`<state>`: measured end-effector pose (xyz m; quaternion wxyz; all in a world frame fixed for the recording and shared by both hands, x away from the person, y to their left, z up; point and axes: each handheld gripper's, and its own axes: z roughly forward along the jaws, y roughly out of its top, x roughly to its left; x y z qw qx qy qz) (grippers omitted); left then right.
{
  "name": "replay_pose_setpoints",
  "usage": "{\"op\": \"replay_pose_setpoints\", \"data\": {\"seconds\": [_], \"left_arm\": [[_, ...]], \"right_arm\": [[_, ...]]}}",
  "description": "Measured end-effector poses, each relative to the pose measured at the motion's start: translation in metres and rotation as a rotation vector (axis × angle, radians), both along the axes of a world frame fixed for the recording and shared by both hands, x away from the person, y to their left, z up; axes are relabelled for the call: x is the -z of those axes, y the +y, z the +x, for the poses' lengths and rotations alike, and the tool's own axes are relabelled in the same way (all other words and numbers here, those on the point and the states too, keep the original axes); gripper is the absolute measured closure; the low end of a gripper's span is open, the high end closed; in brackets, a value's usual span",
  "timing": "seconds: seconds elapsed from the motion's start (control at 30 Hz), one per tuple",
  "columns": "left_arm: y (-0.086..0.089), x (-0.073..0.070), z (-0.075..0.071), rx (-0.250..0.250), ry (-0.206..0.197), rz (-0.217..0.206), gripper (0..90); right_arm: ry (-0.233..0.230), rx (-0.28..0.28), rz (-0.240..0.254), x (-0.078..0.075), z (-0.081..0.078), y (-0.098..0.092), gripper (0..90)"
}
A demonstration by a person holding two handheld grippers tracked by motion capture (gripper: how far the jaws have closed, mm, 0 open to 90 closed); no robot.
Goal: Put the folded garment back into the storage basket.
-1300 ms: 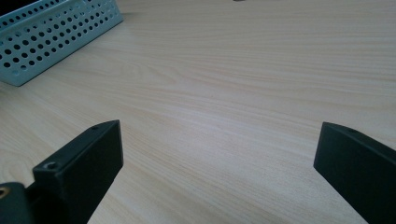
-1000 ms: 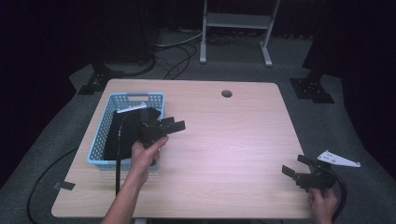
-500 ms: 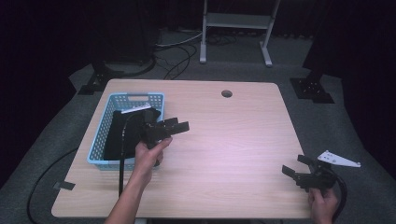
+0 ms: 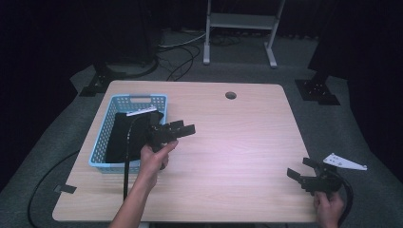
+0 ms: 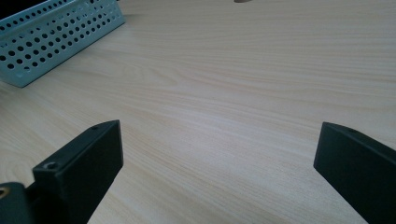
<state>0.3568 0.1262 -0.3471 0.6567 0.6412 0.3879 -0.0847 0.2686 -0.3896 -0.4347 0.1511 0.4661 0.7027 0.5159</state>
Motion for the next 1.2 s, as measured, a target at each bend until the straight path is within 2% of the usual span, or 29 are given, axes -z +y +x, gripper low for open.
{"op": "replay_pose_setpoints", "data": {"seconds": [0.33, 0.5, 0.7, 1.2], "left_arm": [[-0.008, 0.004, -0.001, 0.007, 0.004, -0.008, 3.2], [-0.014, 0.006, -0.003, 0.018, 0.001, 0.012, 3.2], [-0.02, 0.008, -0.006, 0.012, -0.003, 0.002, 3.3], [-0.038, 0.012, -0.013, 0.005, -0.023, 0.032, 3.3]], "right_arm": [[0.0, 0.0, 0.0, 0.0, 0.0, 0.0, 1.4], [0.0, 0.0, 0.0, 0.0, 0.0, 0.0, 1.4], [-0.001, -0.001, 0.0, 0.0, 0.0, 0.0, 1.4], [-0.003, -0.004, 0.001, 0.0, 0.0, 0.0, 1.4]]}}
